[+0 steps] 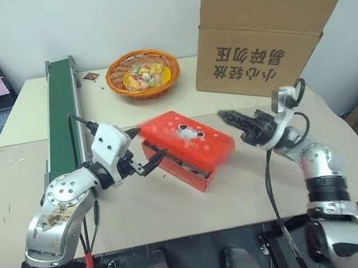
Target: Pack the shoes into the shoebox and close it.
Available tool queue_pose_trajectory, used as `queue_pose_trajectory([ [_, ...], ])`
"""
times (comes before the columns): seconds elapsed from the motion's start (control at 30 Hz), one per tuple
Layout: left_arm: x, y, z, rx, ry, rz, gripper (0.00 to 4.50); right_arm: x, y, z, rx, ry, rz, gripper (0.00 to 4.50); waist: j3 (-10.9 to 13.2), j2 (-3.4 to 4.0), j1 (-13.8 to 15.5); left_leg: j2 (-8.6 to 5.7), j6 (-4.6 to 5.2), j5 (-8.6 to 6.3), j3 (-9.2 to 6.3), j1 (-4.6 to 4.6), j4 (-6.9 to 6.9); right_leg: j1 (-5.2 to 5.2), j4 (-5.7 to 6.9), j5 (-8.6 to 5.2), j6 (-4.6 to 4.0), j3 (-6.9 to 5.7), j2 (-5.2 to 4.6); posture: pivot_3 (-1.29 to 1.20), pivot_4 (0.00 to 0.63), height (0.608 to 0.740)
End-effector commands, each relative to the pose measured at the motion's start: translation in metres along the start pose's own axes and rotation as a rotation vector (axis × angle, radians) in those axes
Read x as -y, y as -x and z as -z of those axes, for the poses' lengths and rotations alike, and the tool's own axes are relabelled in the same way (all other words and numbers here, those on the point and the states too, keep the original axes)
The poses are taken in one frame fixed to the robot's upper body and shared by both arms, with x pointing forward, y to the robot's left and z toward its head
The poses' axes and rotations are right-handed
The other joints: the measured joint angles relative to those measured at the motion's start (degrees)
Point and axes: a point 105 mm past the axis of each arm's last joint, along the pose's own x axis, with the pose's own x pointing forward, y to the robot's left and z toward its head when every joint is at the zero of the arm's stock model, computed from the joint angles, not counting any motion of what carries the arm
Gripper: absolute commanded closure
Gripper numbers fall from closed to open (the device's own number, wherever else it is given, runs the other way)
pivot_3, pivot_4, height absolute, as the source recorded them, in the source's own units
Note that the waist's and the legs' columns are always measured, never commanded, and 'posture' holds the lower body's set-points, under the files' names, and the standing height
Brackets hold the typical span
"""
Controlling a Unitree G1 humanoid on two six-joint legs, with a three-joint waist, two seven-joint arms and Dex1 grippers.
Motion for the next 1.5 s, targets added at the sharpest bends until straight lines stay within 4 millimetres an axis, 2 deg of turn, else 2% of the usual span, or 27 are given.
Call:
queue_pose_trajectory([
  [0.03,0.0,0.0,-0.01,0.035,-0.029,0.002,0.0,-0.017,-0.013,0.037,-0.392,0.204,-0.077,4.39,0.0,0.0,0.0,0.0,-0.01,-0.01,0.01,0.01,-0.01,-0.03,-0.01,-0.01,-0.01,0.01,-0.01,0.0,0.15,0.72],
  [0.13,0.0,-0.001,-0.01,0.038,-0.027,0.004,0.0,0.01,-0.023,0.036,-0.473,0.352,0.068,4.39,0.0,-0.01,0.03,0.0,-0.05,-0.03,0.01,0.0,-0.01,-0.07,-0.01,-0.02,-0.02,0.01,0.0,0.0,0.15,0.72],
  [0.2,0.001,-0.001,-0.01,0.038,-0.026,0.005,0.0,0.028,-0.045,0.017,-0.393,0.373,0.179,4.39,0.0,-0.02,-0.03,0.0,-0.05,-0.03,0.02,-0.02,0.01,-0.1,0.0,-0.01,-0.02,0.01,0.0,0.0,0.15,0.72],
  [0.33,0.001,-0.001,-0.009,0.037,-0.025,0.003,0.0,0.037,-0.073,-0.002,-0.285,0.349,0.236,4.39,0.0,-0.02,0.07,0.01,-0.03,-0.02,-0.01,-0.02,0.0,-0.11,0.08,0.19,0.28,0.01,0.05,0.0,0.15,0.72],
  [0.43,0.001,0.0,-0.01,0.037,-0.025,-0.001,0.0,0.037,-0.081,-0.002,-0.272,0.331,0.237,4.39,0.0,-0.02,0.94,0.0,-0.05,-0.03,0.0,-0.07,-0.01,-0.05,0.03,0.24,0.2,-0.03,0.04,0.0,0.15,0.72],
  [0.6,-0.003,0.003,-0.011,0.033,-0.033,-0.02,0.0,0.041,-0.082,0.033,-0.398,0.358,0.237,4.39,0.0,-0.02,0.94,0.0,-0.09,-0.06,0.0,-0.12,0.15,-0.03,0.02,0.2,0.2,-0.03,0.03,0.0,0.15,0.72],
  [0.77,-0.004,0.004,-0.011,0.033,-0.033,-0.031,0.0,0.067,-0.063,0.073,-0.547,0.368,0.344,4.39,0.0,-0.02,0.62,0.02,-0.1,-0.06,0.0,-0.07,0.13,-0.02,0.04,0.01,0.04,-0.03,0.04,0.0,0.15,0.72],
  [0.87,-0.004,0.005,-0.011,0.032,-0.032,-0.036,0.0,0.071,-0.062,0.079,-0.531,0.323,0.349,4.39,-0.04,-0.05,0.49,0.02,-0.1,-0.06,-0.01,0.04,0.14,0.08,0.04,0.1,0.2,-0.03,0.04,0.0,0.15,0.72],
  [0.97,-0.004,0.006,-0.01,0.03,-0.032,-0.04,0.0,0.074,-0.062,0.085,-0.545,0.315,0.347,4.39,-0.06,-0.06,0.36,0.02,-0.12,-0.07,0.0,0.36,0.13,0.14,0.02,-0.02,0.01,-0.03,0.04,0.0,0.15,0.72],
  [1.1,-0.004,0.007,-0.01,0.031,-0.03,-0.046,0.0,0.07,-0.064,0.085,-0.543,0.318,0.326,4.39,-0.16,-0.09,0.33,0.04,-0.17,-0.11,0.01,0.53,0.06,0.21,0.02,-0.03,-0.03,-0.02,0.03,0.0,0.15,0.72],
  [1.2,-0.004,0.008,-0.007,0.024,-0.028,-0.058,0.0,0.069,-0.065,0.079,-0.525,0.316,0.325,4.39,-0.17,-0.09,0.27,0.03,-0.17,-0.11,0.02,0.53,-0.02,0.19,-0.01,-0.05,-0.06,-0.02,0.02,0.0,0.15,0.72],
  [1.3,-0.005,0.01,-0.004,0.024,-0.025,-0.075,0.0,0.066,-0.063,0.063,-0.488,0.314,0.32,4.39,-0.16,-0.09,0.36,0.03,-0.17,-0.11,0.02,0.52,-0.08,0.16,0.01,-0.06,-0.07,-0.02,0.03,0.0,0.15,0.72],
  [1.37,-0.009,0.012,-0.001,0.021,-0.011,-0.111,0.0,0.061,-0.065,0.041,-0.393,0.278,0.312,4.39,-0.16,-0.09,0.52,0.03,-0.17,-0.11,0.02,0.48,-0.07,0.13,0.01,-0.07,-0.07,-0.02,0.03,0.0,0.15,0.72],
  [1.43,-0.018,0.015,0.002,0.028,0.005,-0.179,0.0,0.049,-0.066,0.004,-0.219,0.18,0.276,4.39,-0.15,-0.09,0.58,0.03,-0.17,-0.11,0.02,0.34,-0.04,0.12,-0.01,-0.06,-0.07,-0.02,0.02,0.0,0.15,0.72],
  [1.5,-0.024,0.016,0.004,0.032,0.012,-0.223,0.0,0.043,-0.064,-0.015,-0.13,0.121,0.259,4.39,-0.14,-0.08,0.52,0.03,-0.16,-0.1,0.02,-0.03,0.01,-0.03,0.02,-0.02,-0.09,-0.01,0.02,0.0,0.15,0.72],
])
